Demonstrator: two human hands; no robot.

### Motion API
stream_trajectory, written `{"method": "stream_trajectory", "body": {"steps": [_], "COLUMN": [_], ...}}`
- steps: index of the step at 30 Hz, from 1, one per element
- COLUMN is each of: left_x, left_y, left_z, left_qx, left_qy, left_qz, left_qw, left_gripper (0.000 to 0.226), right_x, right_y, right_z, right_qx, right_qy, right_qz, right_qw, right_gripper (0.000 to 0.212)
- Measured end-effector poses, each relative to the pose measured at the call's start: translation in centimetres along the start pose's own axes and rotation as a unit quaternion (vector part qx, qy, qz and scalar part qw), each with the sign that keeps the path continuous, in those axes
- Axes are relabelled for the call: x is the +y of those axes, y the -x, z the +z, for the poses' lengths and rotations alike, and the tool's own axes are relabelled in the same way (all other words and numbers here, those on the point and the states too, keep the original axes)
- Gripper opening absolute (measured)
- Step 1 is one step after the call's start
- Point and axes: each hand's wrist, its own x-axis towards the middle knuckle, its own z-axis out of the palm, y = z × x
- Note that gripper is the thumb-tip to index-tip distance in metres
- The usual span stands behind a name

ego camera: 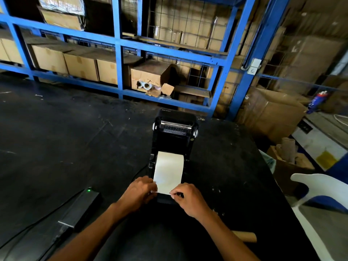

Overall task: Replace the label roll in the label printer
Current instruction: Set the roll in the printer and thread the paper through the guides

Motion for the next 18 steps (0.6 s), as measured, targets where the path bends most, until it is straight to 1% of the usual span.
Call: {"method": "stream_trajectory", "body": {"steps": [3,5,7,8,11,16,18], "left_x": [0.3,0.4,0.5,0.4,0.5,0.8,0.8], "left_y": [0.4,0.7,1.1,1.3,1.8,2.4,2.6], "left_z": [-0.3,-0.5,-0.7,-0.7,-0.5,0.0,0.1], "left_qx": [0.002,0.006,0.012,0.007,-0.015,-0.027,-0.028], "left_qy": [-0.017,-0.018,-0.01,-0.006,-0.013,-0.001,0.025], "left_qz": [0.015,0.02,0.01,0.006,-0.009,-0.034,-0.05], "left_qw": [1.0,1.0,1.0,1.0,1.0,0.999,0.998], "left_gripper": [0.015,0.005,0.005,0.001,0.009,0.012,0.01], "right_x": [0.1,0.4,0.5,0.5,0.4,0.6,0.5], "right_y": [0.3,0.5,0.8,1.0,1.7,2.1,2.4], "right_z": [0.0,0.0,0.1,0.1,0.4,1.1,1.4], "right_qx": [0.003,0.007,0.008,0.007,-0.002,0.003,0.003], "right_qy": [0.051,0.087,0.119,0.13,0.164,0.191,0.212], "right_qz": [-0.015,-0.025,-0.044,-0.056,-0.085,-0.096,-0.097], "right_qw": [0.999,0.996,0.992,0.99,0.983,0.977,0.972], "right_gripper": [0.019,0.019,0.017,0.015,0.017,0.019,0.015]}}
